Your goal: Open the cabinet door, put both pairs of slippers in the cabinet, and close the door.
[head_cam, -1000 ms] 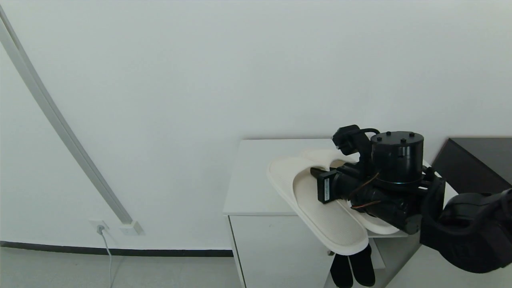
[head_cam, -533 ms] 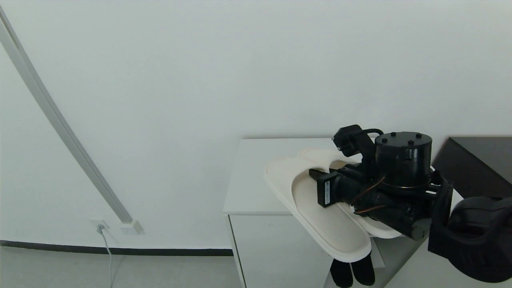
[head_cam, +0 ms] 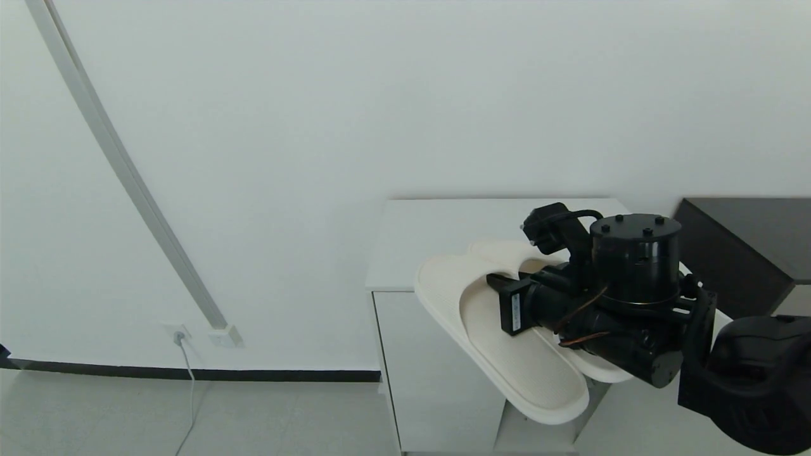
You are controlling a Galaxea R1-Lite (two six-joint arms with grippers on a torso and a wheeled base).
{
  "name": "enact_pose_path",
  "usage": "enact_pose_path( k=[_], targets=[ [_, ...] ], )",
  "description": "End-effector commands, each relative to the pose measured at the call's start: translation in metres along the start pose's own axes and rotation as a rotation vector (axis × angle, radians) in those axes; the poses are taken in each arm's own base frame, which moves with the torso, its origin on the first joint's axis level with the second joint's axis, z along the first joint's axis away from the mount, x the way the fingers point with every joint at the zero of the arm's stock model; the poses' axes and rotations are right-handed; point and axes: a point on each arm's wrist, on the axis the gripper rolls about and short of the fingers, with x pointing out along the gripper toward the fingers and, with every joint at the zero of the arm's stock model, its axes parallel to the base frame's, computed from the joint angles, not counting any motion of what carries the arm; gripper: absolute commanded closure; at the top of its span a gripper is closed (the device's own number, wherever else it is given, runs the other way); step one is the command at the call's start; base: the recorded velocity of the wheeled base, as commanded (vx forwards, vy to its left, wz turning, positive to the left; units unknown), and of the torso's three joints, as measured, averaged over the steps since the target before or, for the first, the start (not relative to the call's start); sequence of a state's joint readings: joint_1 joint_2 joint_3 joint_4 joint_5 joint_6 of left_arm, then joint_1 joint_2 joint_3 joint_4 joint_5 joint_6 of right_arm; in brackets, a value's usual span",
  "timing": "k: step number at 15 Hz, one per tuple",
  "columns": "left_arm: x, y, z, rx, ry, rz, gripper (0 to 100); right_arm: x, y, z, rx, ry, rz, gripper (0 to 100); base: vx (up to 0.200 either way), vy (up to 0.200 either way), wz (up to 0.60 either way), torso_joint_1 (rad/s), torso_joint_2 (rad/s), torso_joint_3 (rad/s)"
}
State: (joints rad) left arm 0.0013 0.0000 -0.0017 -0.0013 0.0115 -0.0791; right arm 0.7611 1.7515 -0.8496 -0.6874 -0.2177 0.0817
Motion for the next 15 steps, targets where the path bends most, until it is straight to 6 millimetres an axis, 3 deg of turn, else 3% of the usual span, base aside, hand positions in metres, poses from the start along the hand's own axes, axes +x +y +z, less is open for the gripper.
enact_pose_path(
  k=[1,2,14,15],
  targets=[
    [0.0001,0.0000,0.0000,-0.001,0.001,0.001,100,0.0006,0.0004,-0.0018,-0.002,0.006,0.001,100,-0.200,0.000,0.00,0.002,0.01,-0.002],
    [0.0001,0.0000,0.0000,-0.001,0.001,0.003,100,0.0005,0.0004,-0.0022,-0.002,0.008,0.000,100,-0.200,0.000,0.00,0.002,0.00,0.002],
    [0.0001,0.0000,0.0000,-0.002,0.001,0.003,100,0.0002,0.0027,-0.0036,-0.005,0.011,0.006,100,0.000,0.000,0.00,0.000,0.00,0.000],
    [0.0001,0.0001,0.0000,-0.002,0.001,0.004,100,0.0002,0.0027,-0.0036,-0.005,0.011,0.006,100,0.000,-0.200,0.00,-0.002,0.01,0.002]
  ],
)
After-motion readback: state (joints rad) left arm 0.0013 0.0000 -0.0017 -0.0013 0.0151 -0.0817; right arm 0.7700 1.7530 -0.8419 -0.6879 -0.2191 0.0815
